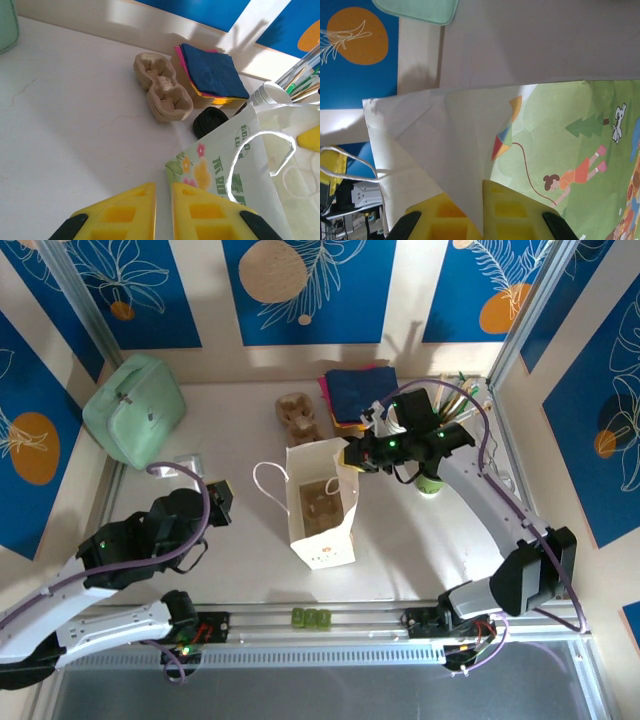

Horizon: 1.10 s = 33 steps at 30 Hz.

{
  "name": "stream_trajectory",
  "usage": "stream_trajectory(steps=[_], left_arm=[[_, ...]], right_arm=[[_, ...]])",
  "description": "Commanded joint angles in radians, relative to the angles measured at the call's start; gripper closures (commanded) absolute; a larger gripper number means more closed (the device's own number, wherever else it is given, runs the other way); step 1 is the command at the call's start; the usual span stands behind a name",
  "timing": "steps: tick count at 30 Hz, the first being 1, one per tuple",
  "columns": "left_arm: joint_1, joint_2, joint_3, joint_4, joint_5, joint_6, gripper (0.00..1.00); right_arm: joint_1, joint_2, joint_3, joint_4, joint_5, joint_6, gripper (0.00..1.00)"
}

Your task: Pack the takeout coffee

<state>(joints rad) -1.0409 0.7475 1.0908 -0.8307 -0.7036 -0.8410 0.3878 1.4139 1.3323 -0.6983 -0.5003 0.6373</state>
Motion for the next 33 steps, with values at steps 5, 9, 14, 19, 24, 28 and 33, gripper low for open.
stream_trajectory(steps=[5,9,14,19,24,28,33], left_arm=[[0.011,-0.020,-0.006,-0.001,0.001,-0.011,0.84],[0.012,-0.026,-0.011,-0.001,0.001,-0.011,0.84],[0.013,-0.035,-0.016,-0.001,0.000,-0.010,0.84],[0.013,-0.043,-0.023,-0.001,0.001,-0.013,0.84],[0.015,-0.051,-0.029,-0.001,-0.008,-0.007,0.84],[0.016,-0.056,-0.036,-0.003,-0.028,0.005,0.83],[0.017,-0.060,-0.051,0.015,-0.059,0.039,0.69]], right_arm=[[-0.054,0.049,0.064,-0.025,-0.013,0.001,0.99],[-0.072,0.089,0.091,-0.039,-0.022,-0.023,0.97],[-0.091,0.133,0.118,-0.055,-0.049,-0.045,0.88],[-0.135,0.160,0.173,-0.113,-0.072,-0.091,0.63],[-0.192,0.092,0.194,-0.144,-0.065,-0.152,0.39],[-0.238,0.014,0.215,-0.216,0.008,-0.172,0.32],[-0.263,-0.107,0.190,-0.297,0.224,-0.179,0.22]])
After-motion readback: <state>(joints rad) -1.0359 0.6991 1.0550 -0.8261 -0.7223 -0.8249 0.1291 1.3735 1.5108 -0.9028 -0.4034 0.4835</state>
